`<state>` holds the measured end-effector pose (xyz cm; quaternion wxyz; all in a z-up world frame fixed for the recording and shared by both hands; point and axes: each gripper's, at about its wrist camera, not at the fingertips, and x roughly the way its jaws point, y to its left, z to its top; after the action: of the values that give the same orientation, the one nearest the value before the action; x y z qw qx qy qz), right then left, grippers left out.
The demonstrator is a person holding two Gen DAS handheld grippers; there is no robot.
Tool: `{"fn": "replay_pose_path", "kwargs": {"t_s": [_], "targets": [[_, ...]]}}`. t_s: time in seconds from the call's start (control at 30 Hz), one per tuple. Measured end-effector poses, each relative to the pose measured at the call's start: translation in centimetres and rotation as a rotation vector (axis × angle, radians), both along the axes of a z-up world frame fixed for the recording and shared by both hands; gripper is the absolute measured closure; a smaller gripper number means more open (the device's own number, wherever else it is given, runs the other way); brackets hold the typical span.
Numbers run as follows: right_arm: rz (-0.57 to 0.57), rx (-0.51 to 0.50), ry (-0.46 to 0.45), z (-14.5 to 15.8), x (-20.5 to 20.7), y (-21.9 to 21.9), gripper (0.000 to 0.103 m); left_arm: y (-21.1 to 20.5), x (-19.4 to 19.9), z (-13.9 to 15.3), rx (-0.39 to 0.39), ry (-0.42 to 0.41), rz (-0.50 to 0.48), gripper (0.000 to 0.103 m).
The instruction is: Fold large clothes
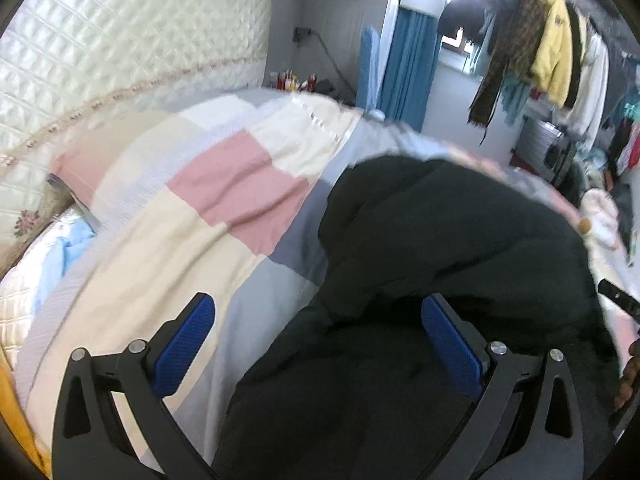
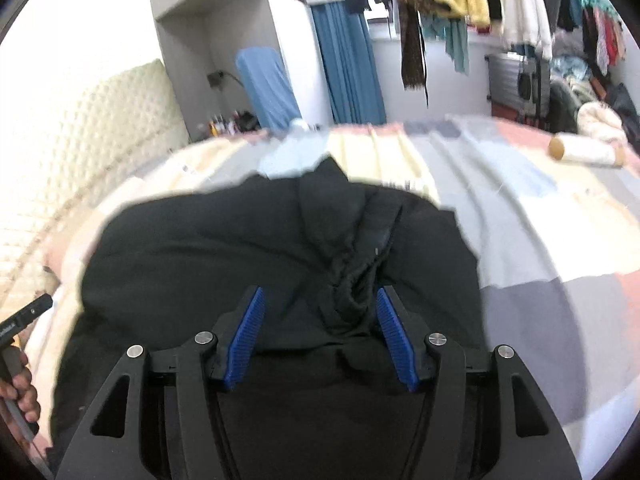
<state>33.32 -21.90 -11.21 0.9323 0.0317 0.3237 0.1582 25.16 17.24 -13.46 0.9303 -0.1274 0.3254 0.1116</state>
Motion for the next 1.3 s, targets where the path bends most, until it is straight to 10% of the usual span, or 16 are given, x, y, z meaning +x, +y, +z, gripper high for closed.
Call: {"fn": "replay_pose_path", "kwargs": {"t_s": [0.4, 0.7, 1.1, 1.3], "targets": [[0.018, 0.107, -0.277, 17.9, -13.5, -3.1, 0.039, -3.0, -11.5, 15.7, 0.056, -0.138, -0.022, 0.0], [0.078, 0.127, -0.362, 25.8, -21.9, -5.2, 0.038, -4.7, -20.1, 23.4, 0.046, -0.267, -0.07, 0.0], [0.063, 0.162, -0.23, 22.9, -24.0, -13.3, 0.036, 3.0, -27.1, 25.0, -0.014, -0.256, -0.108, 0.0], [0.053, 0.248, -0.055, 15.5, -23.0, -16.7, 0.035, 7.9, -26.3, 17.8, -0.23, -0.156, -0.165, 0.0]]}}
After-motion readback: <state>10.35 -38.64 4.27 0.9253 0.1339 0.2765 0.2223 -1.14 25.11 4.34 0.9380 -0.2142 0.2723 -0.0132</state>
